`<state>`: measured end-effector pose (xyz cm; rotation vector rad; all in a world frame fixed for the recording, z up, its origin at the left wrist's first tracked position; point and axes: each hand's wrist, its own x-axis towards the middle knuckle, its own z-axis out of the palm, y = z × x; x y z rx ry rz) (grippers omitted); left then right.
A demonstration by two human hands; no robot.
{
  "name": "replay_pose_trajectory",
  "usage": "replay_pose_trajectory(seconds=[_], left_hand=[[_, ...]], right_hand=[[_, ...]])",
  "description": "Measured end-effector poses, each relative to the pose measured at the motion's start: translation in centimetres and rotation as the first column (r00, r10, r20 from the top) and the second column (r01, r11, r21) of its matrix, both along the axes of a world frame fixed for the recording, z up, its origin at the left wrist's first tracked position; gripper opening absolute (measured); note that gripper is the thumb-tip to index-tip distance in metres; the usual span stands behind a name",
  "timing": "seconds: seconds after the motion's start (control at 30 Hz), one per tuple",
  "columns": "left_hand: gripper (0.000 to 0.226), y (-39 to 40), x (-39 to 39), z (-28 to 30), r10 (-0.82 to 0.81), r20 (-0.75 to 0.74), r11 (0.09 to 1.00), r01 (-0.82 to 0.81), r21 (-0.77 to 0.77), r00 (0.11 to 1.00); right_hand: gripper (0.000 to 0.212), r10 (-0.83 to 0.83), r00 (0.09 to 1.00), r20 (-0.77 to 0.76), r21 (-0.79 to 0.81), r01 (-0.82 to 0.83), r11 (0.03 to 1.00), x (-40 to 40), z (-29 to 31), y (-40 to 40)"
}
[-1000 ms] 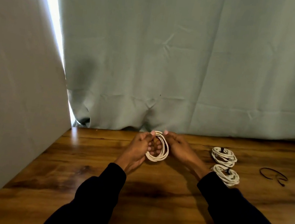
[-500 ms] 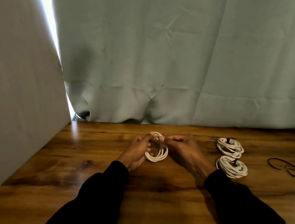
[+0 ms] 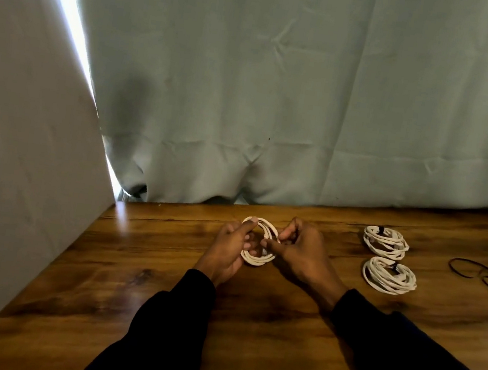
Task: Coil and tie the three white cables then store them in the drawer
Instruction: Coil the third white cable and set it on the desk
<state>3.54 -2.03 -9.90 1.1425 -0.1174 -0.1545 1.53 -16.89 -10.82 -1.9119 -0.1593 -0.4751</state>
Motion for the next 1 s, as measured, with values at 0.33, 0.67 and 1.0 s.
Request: replay_pose_trajectory(seconds=[0.33,0.67,1.0], left_hand=[[0.02,0.8,0.6,-1.3,-0.171,0.051,0.982,0.175,-0.073,0.984],[0.026,0.2,-0.7,-0.6,-0.208,0.036,0.966,0.211,-0.147,0.977],[0.048,-0.4,-0.8,-0.2,-0.111,-0.029,0.994,0.112,0.014,0.993]], right_hand=[[0.018,0.252,0.968,0.012,-0.191,-0.245,0.951,0.2,-1.5,0.6],[0.044,0.221,0.972,0.077,-0.137,-0.209,0.968,0.0,-1.7,1.5],[0.065,0.345,0.936,-0.066,0.203,-0.326,0.923,0.4,-1.7,1.2]])
